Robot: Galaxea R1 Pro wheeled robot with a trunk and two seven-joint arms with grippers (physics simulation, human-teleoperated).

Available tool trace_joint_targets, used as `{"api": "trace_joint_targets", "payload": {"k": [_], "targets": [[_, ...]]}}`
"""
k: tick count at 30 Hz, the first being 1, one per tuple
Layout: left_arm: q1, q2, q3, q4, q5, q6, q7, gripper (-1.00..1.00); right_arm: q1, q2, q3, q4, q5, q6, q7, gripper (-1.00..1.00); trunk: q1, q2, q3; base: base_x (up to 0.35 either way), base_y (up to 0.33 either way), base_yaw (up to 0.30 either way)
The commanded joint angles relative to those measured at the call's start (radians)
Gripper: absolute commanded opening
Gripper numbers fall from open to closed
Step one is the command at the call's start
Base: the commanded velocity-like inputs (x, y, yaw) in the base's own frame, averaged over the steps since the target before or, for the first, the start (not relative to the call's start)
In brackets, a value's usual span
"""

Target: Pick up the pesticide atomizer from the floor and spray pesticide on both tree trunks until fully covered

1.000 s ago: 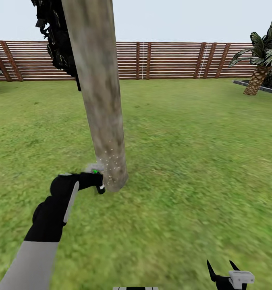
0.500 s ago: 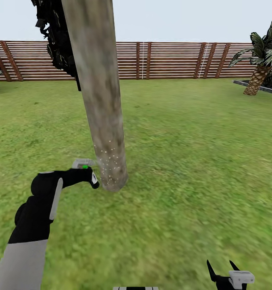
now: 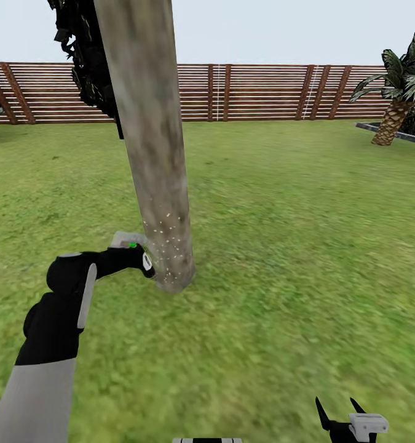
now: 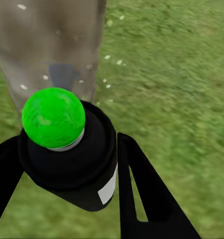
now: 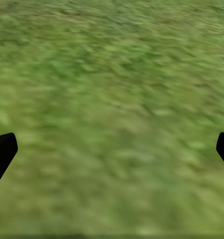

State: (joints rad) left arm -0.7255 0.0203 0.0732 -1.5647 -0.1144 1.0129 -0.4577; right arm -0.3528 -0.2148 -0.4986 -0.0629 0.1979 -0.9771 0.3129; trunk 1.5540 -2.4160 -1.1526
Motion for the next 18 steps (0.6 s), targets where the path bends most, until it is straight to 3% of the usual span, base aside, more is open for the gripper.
{"api": "trace_joint_targets", "payload": {"k": [1,5,9,10,12,16,18], "targets": [[-0.005,0.007,0.029,-0.002,0.008,0.002,-0.003,-1.0,0.0,0.0,0.0,0.0,0.0,0.0,0.0,1.0,0.0,0.0,0.0,0.0,0.0,0.0],[-0.011,0.006,0.031,-0.003,0.008,0.003,-0.009,-1.0,0.0,0.0,0.0,0.0,0.0,0.0,0.0,1.0,0.0,0.0,0.0,0.0,0.0,0.0],[-0.024,-0.026,-0.052,-0.009,0.007,0.001,-0.01,-1.0,0.0,0.0,0.0,0.0,0.0,0.0,0.0,1.0,0.0,0.0,0.0,0.0,0.0,0.0],[-0.033,-0.046,-0.067,-0.011,0.005,0.002,-0.01,-1.0,0.0,0.0,0.0,0.0,0.0,0.0,0.0,1.0,0.0,0.0,0.0,0.0,0.0,0.0],[-0.047,-0.013,-0.055,-0.014,-0.002,0.003,-0.009,-1.0,0.0,0.0,0.0,0.0,0.0,0.0,0.0,1.0,0.0,0.0,0.0,0.0,0.0,0.0],[-0.036,0.077,0.009,-0.012,0.001,0.001,-0.009,-1.0,0.0,0.0,0.0,0.0,0.0,0.0,0.0,1.0,0.0,0.0,0.0,0.0,0.0,0.0],[-0.032,0.085,0.011,-0.011,-0.006,-0.005,-0.006,-1.0,0.0,0.0,0.0,0.0,0.0,0.0,0.0,1.0,0.0,0.0,0.0,0.0,0.0,0.0]]}}
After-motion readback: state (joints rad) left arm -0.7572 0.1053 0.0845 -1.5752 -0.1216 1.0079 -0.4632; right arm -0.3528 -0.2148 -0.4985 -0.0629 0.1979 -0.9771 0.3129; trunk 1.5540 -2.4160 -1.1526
